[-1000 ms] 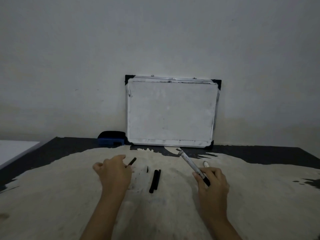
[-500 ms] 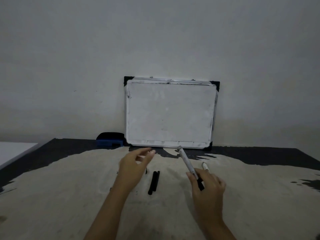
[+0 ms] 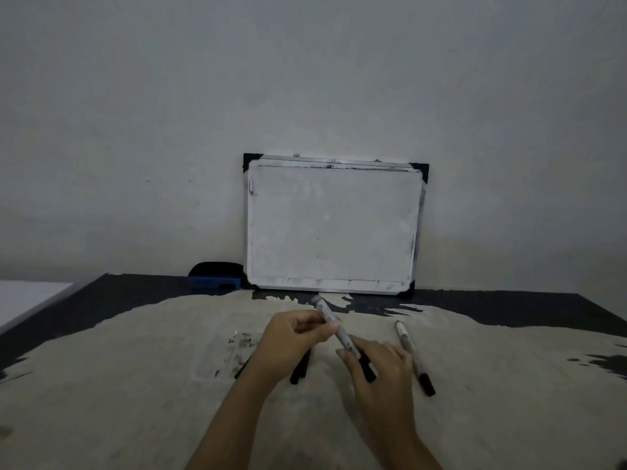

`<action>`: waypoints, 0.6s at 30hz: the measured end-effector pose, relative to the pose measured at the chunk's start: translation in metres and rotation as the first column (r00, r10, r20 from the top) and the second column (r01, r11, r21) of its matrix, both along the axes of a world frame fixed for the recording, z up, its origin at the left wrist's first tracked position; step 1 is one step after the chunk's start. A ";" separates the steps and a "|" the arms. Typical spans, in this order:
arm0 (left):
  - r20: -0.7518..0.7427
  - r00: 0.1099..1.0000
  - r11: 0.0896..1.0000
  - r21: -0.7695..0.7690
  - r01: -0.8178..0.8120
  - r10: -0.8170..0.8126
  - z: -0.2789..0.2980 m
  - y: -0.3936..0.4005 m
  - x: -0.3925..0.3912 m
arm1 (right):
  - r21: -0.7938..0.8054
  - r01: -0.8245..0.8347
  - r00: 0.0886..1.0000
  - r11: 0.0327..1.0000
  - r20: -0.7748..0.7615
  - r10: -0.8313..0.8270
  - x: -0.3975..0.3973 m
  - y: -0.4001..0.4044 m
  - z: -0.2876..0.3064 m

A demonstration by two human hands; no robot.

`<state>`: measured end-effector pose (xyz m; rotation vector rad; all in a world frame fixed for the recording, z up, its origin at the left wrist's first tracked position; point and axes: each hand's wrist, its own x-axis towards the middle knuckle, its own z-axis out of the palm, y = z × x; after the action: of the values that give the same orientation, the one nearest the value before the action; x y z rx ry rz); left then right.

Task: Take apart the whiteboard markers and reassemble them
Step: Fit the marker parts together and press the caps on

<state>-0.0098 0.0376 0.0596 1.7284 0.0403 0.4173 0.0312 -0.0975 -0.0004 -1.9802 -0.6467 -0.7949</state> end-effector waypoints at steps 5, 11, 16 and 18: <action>0.143 0.941 0.952 -0.024 -0.306 0.306 0.013 0.018 -0.006 | -0.204 -0.049 0.979 0.978 -0.206 0.006 0.001 0.003 -0.003; 0.212 0.852 0.877 -0.143 -0.458 0.479 0.018 0.033 -0.011 | -0.501 -0.191 0.980 0.844 -0.147 0.134 0.006 0.012 -0.005; 0.195 0.836 0.859 -0.121 -0.498 0.513 0.015 0.033 -0.008 | -0.529 -0.181 0.982 0.829 -0.061 0.176 0.006 0.017 -0.009; 0.186 0.835 0.855 -0.109 -0.507 0.519 0.014 0.034 -0.008 | -0.529 -0.175 0.983 0.830 -0.052 0.174 0.008 0.017 -0.011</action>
<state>-0.0176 0.0712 0.0733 1.5943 0.3700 0.9868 0.0390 -0.0809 -0.0112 -2.3691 -1.1279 -0.5324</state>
